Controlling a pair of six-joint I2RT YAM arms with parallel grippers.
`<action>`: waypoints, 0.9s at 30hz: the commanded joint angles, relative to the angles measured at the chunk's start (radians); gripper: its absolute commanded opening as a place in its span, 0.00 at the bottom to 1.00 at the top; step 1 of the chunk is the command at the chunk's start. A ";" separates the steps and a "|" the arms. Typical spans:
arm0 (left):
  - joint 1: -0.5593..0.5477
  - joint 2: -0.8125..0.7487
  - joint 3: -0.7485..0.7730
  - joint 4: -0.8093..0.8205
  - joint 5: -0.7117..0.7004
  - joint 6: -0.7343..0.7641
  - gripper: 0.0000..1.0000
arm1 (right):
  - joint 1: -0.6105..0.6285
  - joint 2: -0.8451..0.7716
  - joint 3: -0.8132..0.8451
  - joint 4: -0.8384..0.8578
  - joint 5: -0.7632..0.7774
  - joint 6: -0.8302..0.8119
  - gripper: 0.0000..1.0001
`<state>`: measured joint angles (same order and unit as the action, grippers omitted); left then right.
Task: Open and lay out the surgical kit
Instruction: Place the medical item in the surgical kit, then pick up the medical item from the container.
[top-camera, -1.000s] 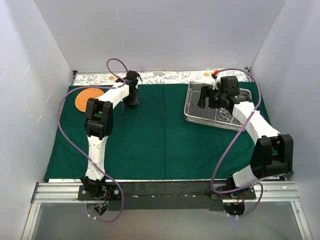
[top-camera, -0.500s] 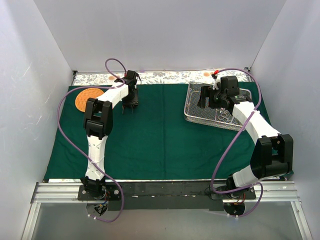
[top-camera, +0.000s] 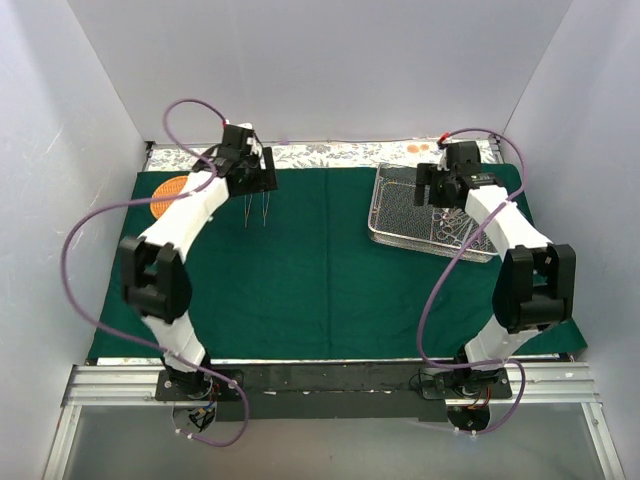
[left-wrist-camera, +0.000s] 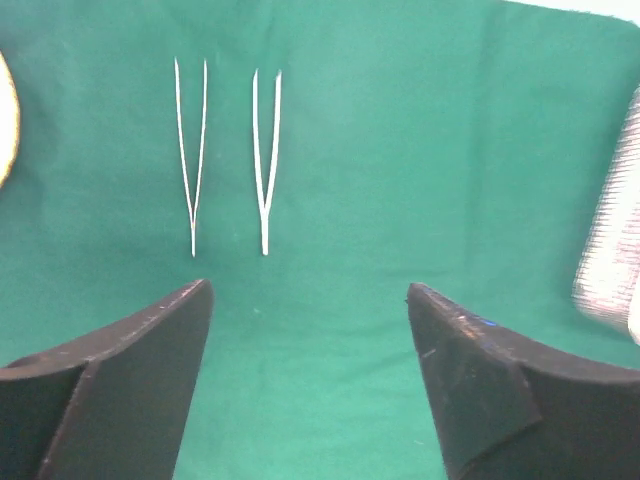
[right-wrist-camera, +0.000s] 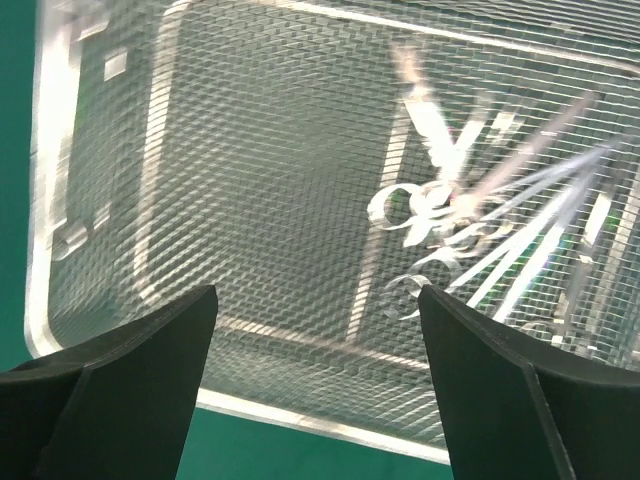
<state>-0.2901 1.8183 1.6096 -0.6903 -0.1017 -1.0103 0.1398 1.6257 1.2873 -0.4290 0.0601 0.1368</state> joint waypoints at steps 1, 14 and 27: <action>-0.001 -0.236 -0.195 0.127 -0.001 -0.019 0.85 | -0.078 0.083 0.084 -0.039 0.087 0.056 0.88; -0.001 -0.439 -0.520 0.265 0.013 -0.056 0.89 | -0.276 0.338 0.270 -0.030 0.026 0.149 0.69; -0.001 -0.404 -0.516 0.282 0.013 -0.039 0.89 | -0.286 0.465 0.345 -0.042 0.003 0.170 0.44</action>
<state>-0.2901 1.4189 1.0832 -0.4320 -0.0929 -1.0561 -0.1471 2.0640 1.5753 -0.4717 0.0639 0.2928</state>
